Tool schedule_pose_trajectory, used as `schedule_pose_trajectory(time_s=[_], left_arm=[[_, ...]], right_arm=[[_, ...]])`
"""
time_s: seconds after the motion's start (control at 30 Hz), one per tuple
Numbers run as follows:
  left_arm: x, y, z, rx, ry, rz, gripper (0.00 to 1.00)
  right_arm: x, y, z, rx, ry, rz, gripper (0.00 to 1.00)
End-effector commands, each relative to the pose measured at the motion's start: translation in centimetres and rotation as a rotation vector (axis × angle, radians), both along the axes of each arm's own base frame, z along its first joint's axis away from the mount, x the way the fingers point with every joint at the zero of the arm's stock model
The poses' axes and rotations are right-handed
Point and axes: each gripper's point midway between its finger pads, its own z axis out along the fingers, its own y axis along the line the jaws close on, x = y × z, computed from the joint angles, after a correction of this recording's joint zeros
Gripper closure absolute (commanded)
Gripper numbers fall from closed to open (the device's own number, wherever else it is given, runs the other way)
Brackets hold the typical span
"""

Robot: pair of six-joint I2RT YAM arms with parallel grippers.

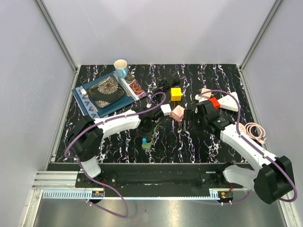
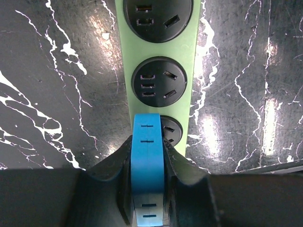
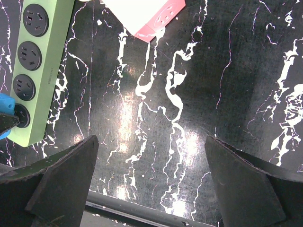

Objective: Insert the plug

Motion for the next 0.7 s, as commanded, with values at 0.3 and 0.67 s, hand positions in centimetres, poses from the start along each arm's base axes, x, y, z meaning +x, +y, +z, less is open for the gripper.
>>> schedule_pose_trajectory(time_s=[0.3, 0.67], left_arm=[[1.5, -0.7, 2.6, -0.01, -0.063, 0.05, 0.45], [0.3, -0.1, 1.8, -0.002, -0.022, 0.062, 0.73]], right_arm=[[0.5, 0.9, 1.3, 0.042, -0.046, 0.036, 0.0], [0.7, 1.0, 1.3, 0.037, -0.039, 0.042, 0.0]])
